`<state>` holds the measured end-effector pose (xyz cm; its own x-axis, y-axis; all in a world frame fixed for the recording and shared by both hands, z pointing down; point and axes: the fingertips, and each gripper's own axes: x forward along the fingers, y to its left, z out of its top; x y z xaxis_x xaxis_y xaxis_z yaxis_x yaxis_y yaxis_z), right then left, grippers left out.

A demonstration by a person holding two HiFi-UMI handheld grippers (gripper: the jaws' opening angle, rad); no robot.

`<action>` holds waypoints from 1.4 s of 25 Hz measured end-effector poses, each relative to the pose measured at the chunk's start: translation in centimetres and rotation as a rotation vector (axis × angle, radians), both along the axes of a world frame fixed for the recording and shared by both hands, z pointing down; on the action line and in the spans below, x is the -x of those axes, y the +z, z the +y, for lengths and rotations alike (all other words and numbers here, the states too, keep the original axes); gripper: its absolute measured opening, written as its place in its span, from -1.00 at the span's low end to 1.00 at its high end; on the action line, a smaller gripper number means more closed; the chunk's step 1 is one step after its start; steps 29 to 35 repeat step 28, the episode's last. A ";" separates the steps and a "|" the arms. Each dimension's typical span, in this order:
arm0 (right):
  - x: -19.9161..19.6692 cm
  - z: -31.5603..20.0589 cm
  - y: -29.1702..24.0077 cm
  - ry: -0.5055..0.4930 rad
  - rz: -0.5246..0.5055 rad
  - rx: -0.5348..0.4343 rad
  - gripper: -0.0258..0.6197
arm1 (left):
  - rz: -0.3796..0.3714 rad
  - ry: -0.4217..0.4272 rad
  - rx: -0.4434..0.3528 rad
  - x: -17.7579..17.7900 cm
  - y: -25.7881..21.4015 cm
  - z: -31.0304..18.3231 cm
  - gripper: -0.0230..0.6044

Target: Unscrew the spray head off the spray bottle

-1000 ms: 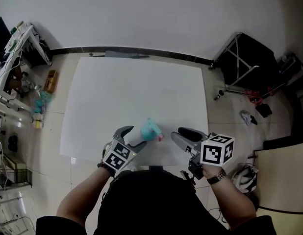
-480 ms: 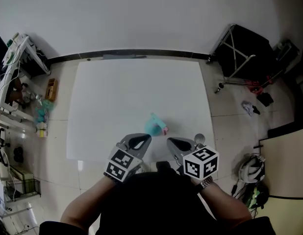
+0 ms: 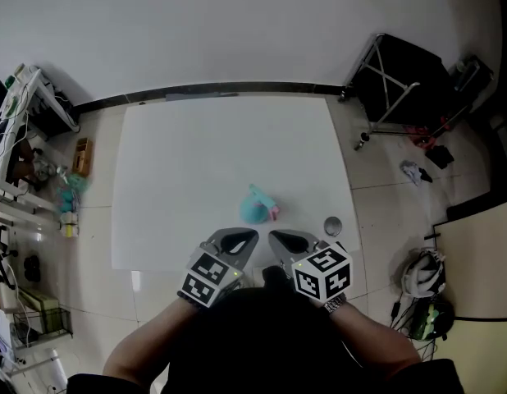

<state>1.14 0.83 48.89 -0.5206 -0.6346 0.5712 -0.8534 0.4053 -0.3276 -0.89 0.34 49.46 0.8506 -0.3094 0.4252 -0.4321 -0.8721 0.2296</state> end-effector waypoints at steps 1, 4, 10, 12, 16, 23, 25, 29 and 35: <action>0.0 0.1 0.0 -0.003 0.003 -0.002 -0.94 | -0.001 0.003 -0.001 -0.2 0.0 0.2 -0.88; 0.1 0.1 0.1 -0.020 0.018 -0.009 -0.94 | -0.004 0.011 -0.006 -0.5 0.1 0.3 -0.88; 0.3 0.3 0.1 -0.040 0.034 -0.018 -0.94 | -0.010 0.003 -0.016 -0.3 0.0 0.4 -0.87; 0.4 0.3 0.2 -0.044 0.036 -0.018 -0.94 | -0.014 0.000 -0.016 -0.2 0.0 0.4 -0.88; 0.4 0.4 0.3 -0.053 0.038 -0.018 -0.94 | -0.019 -0.008 -0.016 -0.1 0.1 0.5 -0.88; 0.3 0.4 0.2 -0.058 0.041 -0.020 -0.94 | -0.022 -0.012 -0.014 -0.2 0.1 0.4 -0.88; 0.3 0.4 0.2 -0.059 0.044 -0.021 -0.94 | -0.023 -0.014 -0.014 -0.2 0.1 0.3 -0.88; 0.3 0.5 0.3 -0.058 0.046 -0.021 -0.94 | -0.023 -0.016 -0.012 -0.2 0.1 0.3 -0.88; 0.3 0.5 0.3 -0.058 0.046 -0.021 -0.94 | -0.023 -0.016 -0.012 -0.2 0.1 0.3 -0.88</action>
